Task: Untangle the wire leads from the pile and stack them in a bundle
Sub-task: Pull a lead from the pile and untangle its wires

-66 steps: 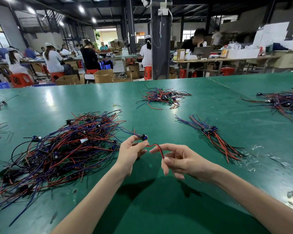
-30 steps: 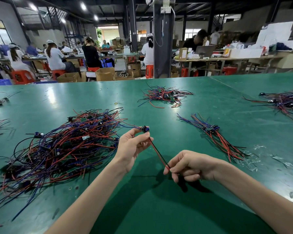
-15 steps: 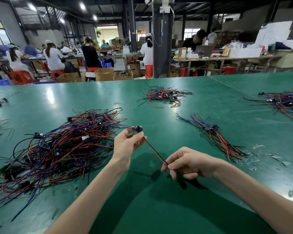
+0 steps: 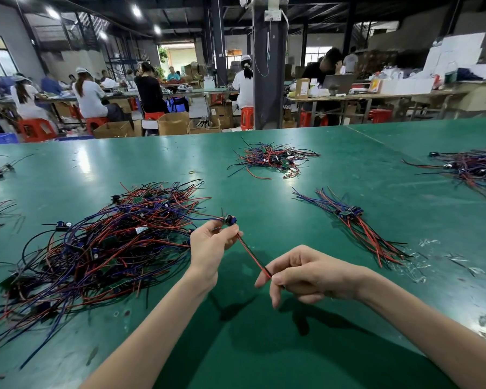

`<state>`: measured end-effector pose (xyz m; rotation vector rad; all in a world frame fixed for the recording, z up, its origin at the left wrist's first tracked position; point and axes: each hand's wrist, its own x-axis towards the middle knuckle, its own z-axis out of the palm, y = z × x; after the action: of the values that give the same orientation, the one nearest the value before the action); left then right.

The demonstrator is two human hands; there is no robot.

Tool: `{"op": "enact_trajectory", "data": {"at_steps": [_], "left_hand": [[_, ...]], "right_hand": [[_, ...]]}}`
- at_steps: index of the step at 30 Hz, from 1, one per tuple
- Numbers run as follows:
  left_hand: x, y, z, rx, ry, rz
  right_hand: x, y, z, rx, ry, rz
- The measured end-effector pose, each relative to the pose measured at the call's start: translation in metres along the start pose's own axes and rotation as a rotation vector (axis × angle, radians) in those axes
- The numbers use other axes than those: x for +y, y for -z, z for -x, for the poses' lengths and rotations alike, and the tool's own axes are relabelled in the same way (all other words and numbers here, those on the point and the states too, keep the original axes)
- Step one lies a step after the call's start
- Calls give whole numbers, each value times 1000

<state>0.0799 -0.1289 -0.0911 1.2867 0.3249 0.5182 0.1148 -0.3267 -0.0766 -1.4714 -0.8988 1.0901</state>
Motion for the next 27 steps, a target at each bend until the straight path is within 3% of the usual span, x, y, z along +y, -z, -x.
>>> {"op": "enact_trajectory", "data": {"at_steps": [27], "left_hand": [[-1, 4, -3, 0, 84, -13]], "right_hand": [[-5, 3, 5, 28, -61, 78]]}}
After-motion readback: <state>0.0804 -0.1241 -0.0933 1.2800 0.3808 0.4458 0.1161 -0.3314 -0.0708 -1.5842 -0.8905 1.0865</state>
